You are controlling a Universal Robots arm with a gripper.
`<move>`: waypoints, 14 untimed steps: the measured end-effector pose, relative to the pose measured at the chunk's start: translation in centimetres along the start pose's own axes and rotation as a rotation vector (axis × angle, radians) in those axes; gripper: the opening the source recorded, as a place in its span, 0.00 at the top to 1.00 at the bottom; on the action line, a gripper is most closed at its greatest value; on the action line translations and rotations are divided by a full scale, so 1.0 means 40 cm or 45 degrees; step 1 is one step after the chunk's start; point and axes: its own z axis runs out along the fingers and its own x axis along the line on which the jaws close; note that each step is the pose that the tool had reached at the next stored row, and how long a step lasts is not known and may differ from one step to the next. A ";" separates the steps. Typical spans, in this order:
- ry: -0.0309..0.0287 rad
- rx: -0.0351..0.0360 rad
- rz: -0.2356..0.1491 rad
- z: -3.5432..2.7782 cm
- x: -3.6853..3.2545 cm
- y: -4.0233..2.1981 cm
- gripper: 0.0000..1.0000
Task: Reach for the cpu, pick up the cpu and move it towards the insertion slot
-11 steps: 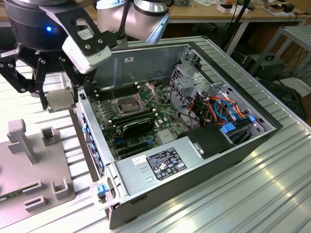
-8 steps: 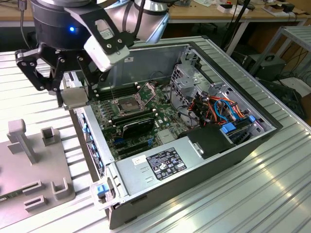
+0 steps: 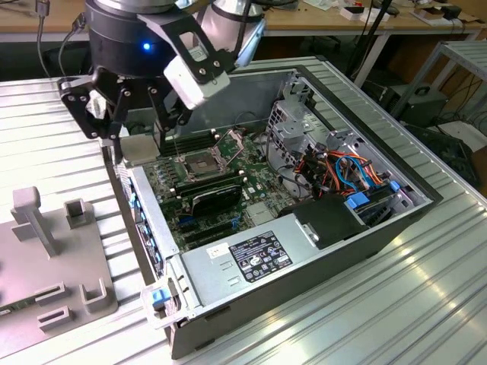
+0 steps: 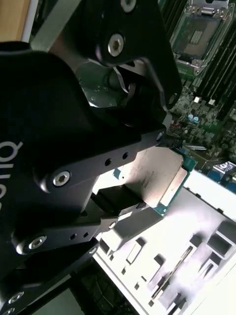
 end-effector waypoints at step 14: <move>0.0000 0.0038 0.001 0.018 -0.179 0.018 0.45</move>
